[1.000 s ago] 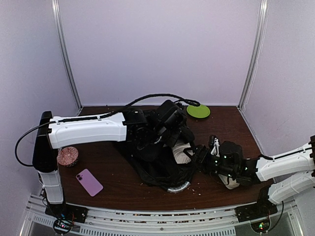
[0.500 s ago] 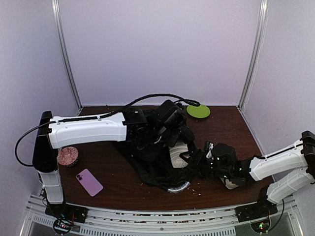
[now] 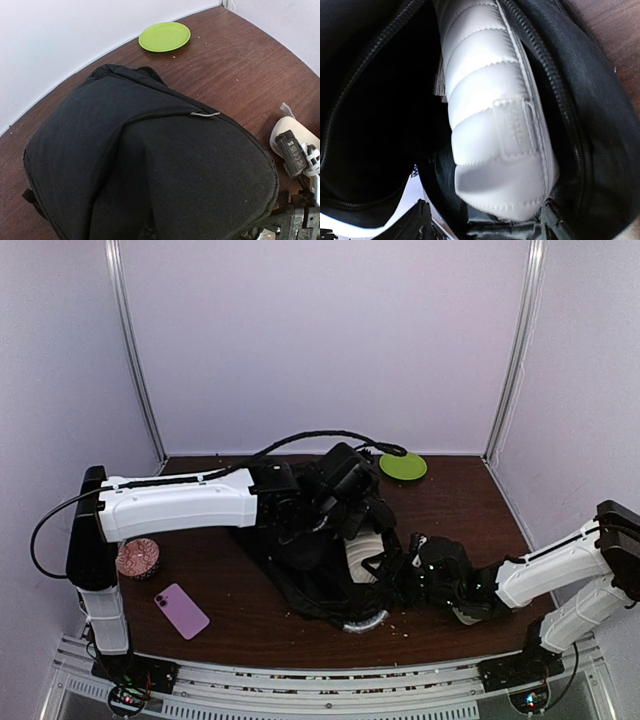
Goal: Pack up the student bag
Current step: Place the stationery in the student bag.
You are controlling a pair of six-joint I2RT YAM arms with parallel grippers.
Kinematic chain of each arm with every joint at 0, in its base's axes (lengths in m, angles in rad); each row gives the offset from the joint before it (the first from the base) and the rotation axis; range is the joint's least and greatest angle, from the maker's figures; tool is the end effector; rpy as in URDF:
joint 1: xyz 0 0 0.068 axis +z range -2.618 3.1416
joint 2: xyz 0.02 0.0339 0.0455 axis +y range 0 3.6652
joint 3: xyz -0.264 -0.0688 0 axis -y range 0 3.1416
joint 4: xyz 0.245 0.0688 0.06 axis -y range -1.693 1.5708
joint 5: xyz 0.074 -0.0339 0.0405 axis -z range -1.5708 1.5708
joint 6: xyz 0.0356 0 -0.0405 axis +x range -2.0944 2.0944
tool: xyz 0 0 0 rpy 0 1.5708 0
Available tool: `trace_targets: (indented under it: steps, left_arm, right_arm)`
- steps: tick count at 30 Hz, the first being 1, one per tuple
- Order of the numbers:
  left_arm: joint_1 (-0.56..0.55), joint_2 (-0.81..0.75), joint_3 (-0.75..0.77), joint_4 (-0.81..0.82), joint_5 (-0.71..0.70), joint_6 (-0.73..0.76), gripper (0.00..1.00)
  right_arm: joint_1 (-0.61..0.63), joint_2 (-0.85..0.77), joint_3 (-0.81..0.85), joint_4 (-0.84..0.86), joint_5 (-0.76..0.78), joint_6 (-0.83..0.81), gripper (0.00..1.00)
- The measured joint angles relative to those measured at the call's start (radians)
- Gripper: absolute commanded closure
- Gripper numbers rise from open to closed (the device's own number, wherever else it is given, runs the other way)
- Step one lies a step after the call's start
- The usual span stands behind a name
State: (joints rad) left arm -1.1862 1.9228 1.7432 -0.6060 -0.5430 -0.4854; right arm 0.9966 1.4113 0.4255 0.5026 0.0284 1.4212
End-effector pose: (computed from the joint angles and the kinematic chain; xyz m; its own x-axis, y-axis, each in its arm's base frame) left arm 0.1809 -0.3979 0.3027 -0.5410 0.2720 -0.7958 0.4569 0.8895 -0.0066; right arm 0.1423 0.2181 0.1521 -0.8540 0.4996 -0.1450 0.1265 0.4698 0.8737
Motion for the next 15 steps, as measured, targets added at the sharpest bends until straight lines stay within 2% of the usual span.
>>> trace_targets:
  steps: [2,7,9,15]
  left_arm:
    - [0.0,0.0,0.0,0.0,0.005,-0.004,1.0]
    - [0.001,0.0,0.0,0.002,0.016,-0.016,1.0]
    - [0.001,0.0,0.0,0.003,0.02,-0.02,1.0]
    - [0.001,-0.013,-0.018,0.011,0.024,-0.032,1.0]
  right_arm:
    - [-0.006,0.023,0.01,0.013,0.003,0.001,0.35]
    - [-0.032,0.064,0.019,0.026,0.006,-0.005,0.64]
    - [-0.046,0.068,0.021,0.026,0.008,-0.01,0.71]
    - [-0.09,0.042,0.025,-0.025,0.014,-0.066,0.82]
